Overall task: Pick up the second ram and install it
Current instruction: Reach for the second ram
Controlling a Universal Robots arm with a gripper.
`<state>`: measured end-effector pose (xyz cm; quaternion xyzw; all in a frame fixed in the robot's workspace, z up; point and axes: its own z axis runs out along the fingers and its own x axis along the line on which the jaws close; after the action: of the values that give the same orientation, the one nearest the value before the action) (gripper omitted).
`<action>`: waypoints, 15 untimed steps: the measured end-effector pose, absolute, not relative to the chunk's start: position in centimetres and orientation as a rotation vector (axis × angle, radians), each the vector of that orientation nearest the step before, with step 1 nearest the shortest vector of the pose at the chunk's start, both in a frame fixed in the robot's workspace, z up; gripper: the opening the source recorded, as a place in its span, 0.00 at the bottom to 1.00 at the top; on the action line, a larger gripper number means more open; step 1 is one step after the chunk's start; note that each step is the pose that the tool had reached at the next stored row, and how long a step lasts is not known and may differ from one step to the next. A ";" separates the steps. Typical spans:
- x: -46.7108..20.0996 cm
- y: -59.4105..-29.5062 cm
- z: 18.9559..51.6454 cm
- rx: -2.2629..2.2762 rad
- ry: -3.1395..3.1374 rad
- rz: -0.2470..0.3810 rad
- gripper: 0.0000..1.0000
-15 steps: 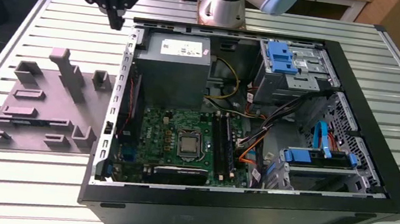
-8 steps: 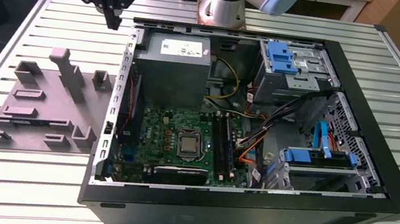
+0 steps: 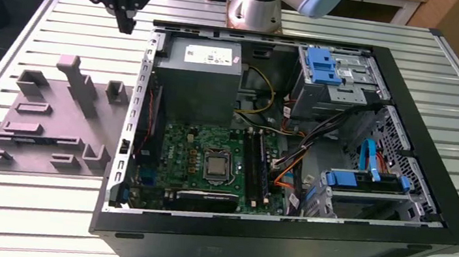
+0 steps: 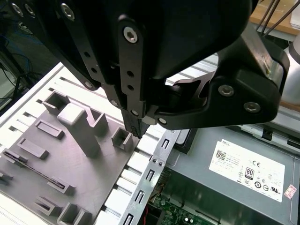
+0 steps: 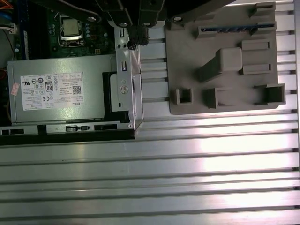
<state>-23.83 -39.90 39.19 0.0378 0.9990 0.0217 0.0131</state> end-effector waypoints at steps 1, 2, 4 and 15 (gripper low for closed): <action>-23.9 -39.9 39.2 0.118 3.112 0.068 0.11; -24.0 -39.9 39.2 0.118 3.112 0.068 0.11; -24.1 -39.9 39.2 0.118 3.112 0.068 0.11; -24.8 -39.9 39.2 0.118 3.113 0.068 0.11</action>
<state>-24.80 -39.89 39.19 0.0379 0.9990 0.0217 0.0131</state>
